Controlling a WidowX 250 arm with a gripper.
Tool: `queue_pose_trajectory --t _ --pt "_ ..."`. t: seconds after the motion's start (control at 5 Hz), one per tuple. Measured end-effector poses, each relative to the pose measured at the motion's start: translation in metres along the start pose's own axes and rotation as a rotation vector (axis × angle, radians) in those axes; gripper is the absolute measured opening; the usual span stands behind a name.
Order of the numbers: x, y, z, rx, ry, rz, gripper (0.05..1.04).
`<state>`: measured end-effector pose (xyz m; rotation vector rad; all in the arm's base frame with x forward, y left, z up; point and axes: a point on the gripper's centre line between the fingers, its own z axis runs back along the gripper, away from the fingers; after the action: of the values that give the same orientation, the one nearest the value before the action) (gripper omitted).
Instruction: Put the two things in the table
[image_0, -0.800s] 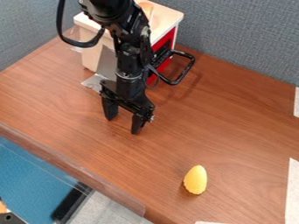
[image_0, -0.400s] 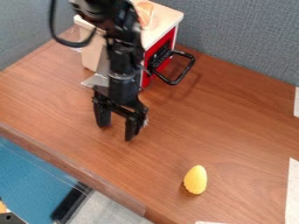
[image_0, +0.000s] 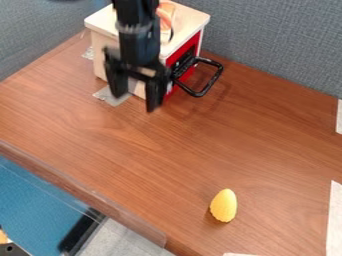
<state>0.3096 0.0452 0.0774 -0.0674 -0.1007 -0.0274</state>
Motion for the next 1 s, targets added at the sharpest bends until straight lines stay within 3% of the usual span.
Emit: queue_pose_trajectory --t 0.2,0.4,0.6,1.0 --pt "0.036 0.006 0.040 0.036 -0.088 0.013 1.001" --pt "0.070 0.005 0.070 0.071 -0.138 0.012 1.001" --pt "0.091 0.011 0.084 0.097 -0.123 0.017 1.001" --pt "0.099 0.028 0.093 0.121 -0.127 0.058 1.001"
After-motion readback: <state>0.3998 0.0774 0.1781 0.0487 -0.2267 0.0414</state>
